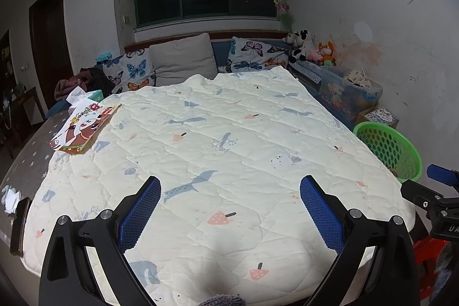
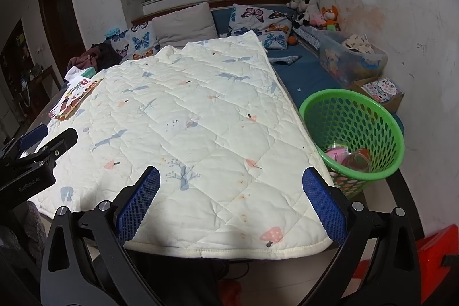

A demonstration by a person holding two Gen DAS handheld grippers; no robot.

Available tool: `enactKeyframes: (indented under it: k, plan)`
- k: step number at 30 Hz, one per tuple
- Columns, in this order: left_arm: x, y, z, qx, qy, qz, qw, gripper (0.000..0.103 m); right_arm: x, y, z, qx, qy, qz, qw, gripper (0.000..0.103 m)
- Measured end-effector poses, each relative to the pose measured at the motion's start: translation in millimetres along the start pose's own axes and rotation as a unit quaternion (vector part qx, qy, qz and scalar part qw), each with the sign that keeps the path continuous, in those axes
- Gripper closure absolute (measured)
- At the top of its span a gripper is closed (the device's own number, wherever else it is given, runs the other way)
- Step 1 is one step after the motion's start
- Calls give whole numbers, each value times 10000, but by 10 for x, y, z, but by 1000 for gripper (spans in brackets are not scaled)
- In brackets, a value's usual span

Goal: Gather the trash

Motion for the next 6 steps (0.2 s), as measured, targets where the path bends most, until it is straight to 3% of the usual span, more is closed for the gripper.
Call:
enactKeyframes:
  k: [6]
  plan:
    - [8, -2, -5, 21, 0, 1, 10000, 9, 5, -5, 0, 8, -3, -7, 10000, 4]
Point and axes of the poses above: each gripper's, at about its wrist camera, not at the fingertips, and x roughly the way its jaws point, z to its left, y to its underside, the point moved 1 cm from there along x, roughly the way its jaws point, and after that the axes turned 9 degrees about y, right-handed, at the moved point
